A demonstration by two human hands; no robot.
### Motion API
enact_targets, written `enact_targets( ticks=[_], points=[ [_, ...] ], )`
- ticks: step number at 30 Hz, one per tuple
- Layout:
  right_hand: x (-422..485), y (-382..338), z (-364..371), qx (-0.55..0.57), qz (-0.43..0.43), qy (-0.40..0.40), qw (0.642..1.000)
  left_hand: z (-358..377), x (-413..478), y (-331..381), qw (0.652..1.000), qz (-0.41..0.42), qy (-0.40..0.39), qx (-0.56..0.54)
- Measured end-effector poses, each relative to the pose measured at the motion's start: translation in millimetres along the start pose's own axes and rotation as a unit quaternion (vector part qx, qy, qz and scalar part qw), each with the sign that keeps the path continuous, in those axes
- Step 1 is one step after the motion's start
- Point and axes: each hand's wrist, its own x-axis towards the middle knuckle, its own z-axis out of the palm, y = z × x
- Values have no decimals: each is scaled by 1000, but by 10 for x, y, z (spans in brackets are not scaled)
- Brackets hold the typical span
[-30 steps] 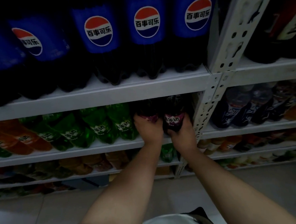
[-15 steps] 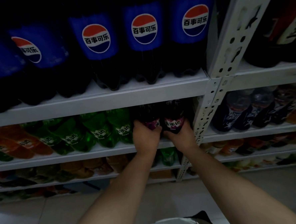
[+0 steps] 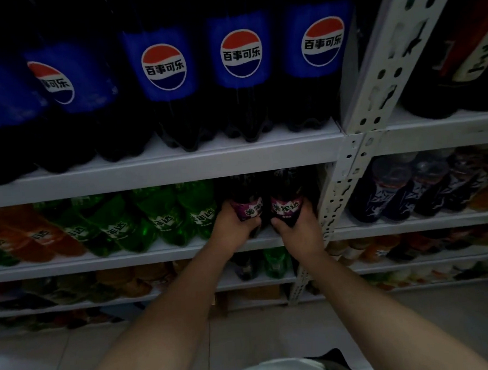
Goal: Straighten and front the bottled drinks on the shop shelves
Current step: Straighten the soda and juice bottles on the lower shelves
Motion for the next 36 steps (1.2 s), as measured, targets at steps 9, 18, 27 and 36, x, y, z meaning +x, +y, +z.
enact_targets(
  ticks=[9,18,27,36],
  points=[
    [-92,-34,-10,6,-23,0,1000,368,-338,182,991,-98,88,19],
    [-128,-16,5,-18,0,-11,1000,483,-177,157,981,-132,139,1],
    [-77,-38,21,13,-14,-8,1000,155,-106,-139,997,-16,9,77],
    [-60,-22,115,-40,4,19,999,77,-114,-191,996,10,-11,91]
  ],
)
